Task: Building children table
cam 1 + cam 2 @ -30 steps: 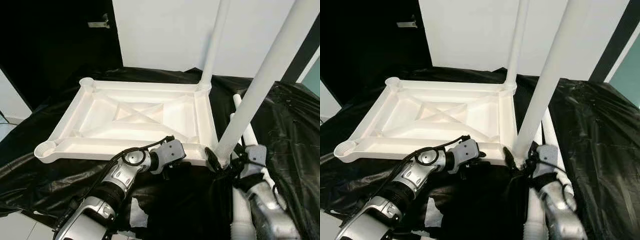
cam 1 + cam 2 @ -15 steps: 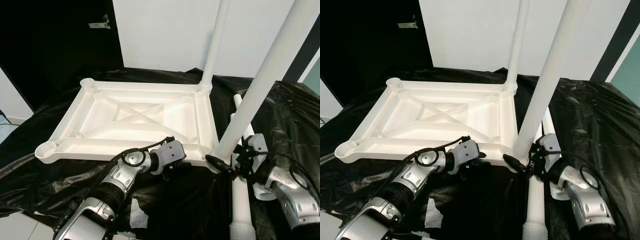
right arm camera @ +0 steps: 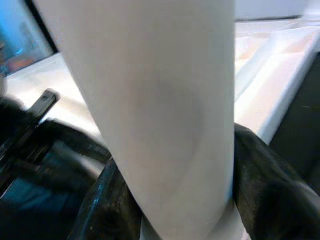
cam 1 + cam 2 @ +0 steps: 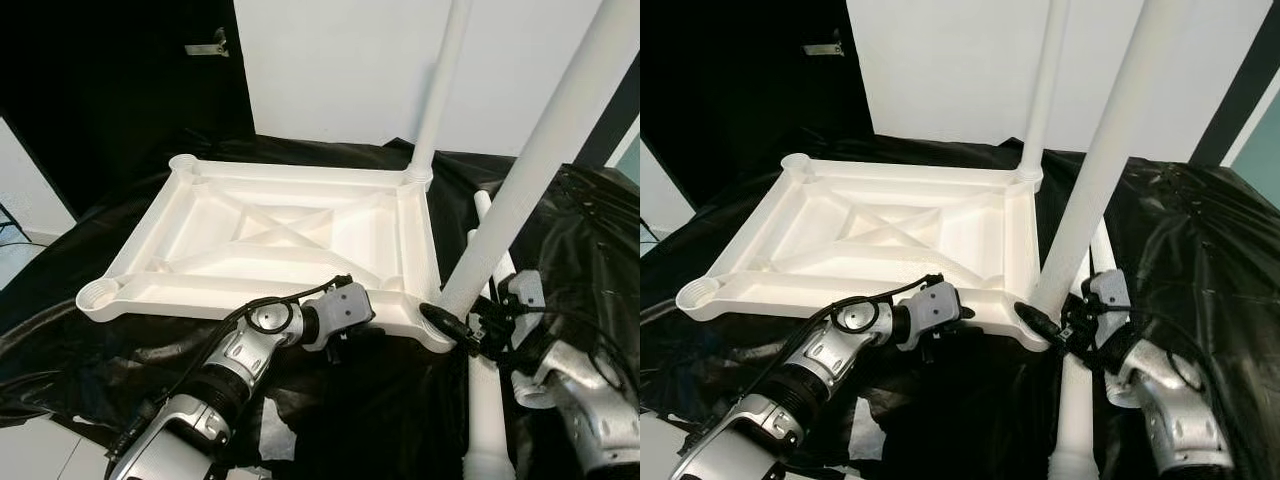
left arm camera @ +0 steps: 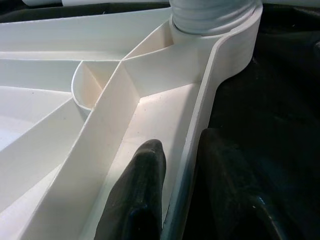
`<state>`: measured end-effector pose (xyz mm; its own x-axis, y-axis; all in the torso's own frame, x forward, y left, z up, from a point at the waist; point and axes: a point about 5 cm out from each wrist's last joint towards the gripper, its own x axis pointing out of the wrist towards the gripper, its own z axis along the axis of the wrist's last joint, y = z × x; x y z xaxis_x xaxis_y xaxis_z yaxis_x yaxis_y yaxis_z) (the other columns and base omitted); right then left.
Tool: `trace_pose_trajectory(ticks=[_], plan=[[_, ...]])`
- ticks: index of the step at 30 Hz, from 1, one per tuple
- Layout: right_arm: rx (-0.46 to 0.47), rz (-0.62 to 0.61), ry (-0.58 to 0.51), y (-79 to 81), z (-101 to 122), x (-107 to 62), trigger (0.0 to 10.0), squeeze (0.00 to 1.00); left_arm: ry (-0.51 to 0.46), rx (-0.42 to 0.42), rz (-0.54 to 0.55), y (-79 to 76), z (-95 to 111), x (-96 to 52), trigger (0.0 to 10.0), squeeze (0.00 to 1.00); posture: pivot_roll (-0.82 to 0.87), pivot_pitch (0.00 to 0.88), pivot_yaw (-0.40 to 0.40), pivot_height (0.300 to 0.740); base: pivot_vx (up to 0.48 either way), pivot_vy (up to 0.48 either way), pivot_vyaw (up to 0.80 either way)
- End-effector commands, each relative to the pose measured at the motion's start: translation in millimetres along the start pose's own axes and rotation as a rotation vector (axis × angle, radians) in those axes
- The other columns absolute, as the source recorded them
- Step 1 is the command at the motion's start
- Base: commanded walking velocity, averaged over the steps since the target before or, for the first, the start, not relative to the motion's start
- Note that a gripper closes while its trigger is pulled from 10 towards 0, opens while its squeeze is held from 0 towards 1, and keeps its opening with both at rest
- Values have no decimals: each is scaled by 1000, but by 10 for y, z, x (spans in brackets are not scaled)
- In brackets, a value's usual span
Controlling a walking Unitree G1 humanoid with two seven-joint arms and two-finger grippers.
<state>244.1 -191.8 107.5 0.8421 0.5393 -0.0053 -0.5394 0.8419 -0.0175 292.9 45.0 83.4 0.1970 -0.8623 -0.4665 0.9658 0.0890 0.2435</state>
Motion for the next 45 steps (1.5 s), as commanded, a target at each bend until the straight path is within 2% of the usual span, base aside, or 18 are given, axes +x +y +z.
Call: trace_pose_trajectory(ticks=[1, 2, 3, 5, 12, 17, 18, 19, 20, 21, 26, 27, 28, 37, 40, 43, 44, 45], plan=[[44, -69, -11, 57, -58, 5, 0, 0, 160, -121, -141, -280, -398, 22, 10000, 0, 12, 0, -16, 740, 0, 0, 0], [21, -300, -55, 101, -88, -8, 0, 0, 156, -122, -143, -289, -390, 39, 10000, 0, 11, 0, -17, 740, 0, 0, 0], [21, -300, -55, 101, -88, -8, 0, 0, 156, -122, -143, -289, -390, 39, 10000, 0, 11, 0, -17, 740, 0, 0, 0], [2, -421, -72, 161, -98, -23, 0, 0, 156, -122, -145, -300, -391, 47, 10000, 0, 7, 0, -16, 740, 0, 0, 0], [-26, -575, -82, 190, -74, 1, 0, 0, 156, -122, -150, -309, -391, 53, 10000, 0, 9, 0, -17, 740, 0, 0, 0], [-28, -595, -82, 206, -79, 38, 0, 0, 155, -124, -150, -315, -394, 53, 10000, 0, 15, 0, -17, 740, 0, 0, 0], [-24, -572, -70, 218, -91, 68, 1765, 0, 155, -125, -149, -317, -399, 49, 10000, 0, 17, 0, -17, 740, 0, 0, 0], [-29, -551, -62, 234, -101, 96, 10000, 0, 156, -127, -148, -318, -407, 43, 10000, 0, 17, 0, -16, 740, 0, 0, 0], [-25, -512, -56, 255, -108, 127, 10000, 0, 158, -129, -147, -318, -414, 38, 10000, 0, 17, 0, -16, 740, 0, 0, 0], [-18, -460, -63, 275, -94, 156, 10000, 1000, 159, -130, -145, -318, -419, 35, 10000, 0, 16, 0, -14, 740, 0, 0, 0], [-44, -326, -76, 239, -19, 202, 10000, 1000, 158, -132, -144, -315, -416, 38, 10000, 0, 10, 0, -14, 740, 0, 0, 0], [-57, -272, -62, 203, -1, 211, 10000, 118, 157, -132, -143, -313, -412, 41, 10000, 0, 9, 0, -15, 740, 0, 0, 0], [-77, -223, -48, 170, 16, 213, 10000, 0, 156, -131, -142, -311, -408, 45, 10000, 0, 8, 0, -15, 740, 0, 0, 0], [-72, 52, 16, 60, 59, 148, 10000, 0, 150, -134, -138, -299, -395, 55, 10000, 0, 0, 0, -9, 740, 0, 0, 0], [-103, 176, 95, -38, 30, 92, 10000, 0, 151, -132, -136, -287, -395, 50, 10000, 0, 0, 0, -3, 740, 0, 0, 0], [-112, 197, 111, -76, 30, 82, 10000, 0, 151, -132, -135, -283, -394, 48, 10000, 0, 1, 0, -3, 740, 0, 0, 0], [-128, 212, 123, -144, 43, 83, 10000, 0, 151, -131, -133, -277, -392, 46, 10000, 0, 2, 0, -1, 740, 0, 0, 0], [-141, 221, 131, -196, 57, 88, 8196, 0, 151, -130, -131, -271, -390, 44, 10000, 0, 2, 0, 0, 740, 0, 0, 0]])
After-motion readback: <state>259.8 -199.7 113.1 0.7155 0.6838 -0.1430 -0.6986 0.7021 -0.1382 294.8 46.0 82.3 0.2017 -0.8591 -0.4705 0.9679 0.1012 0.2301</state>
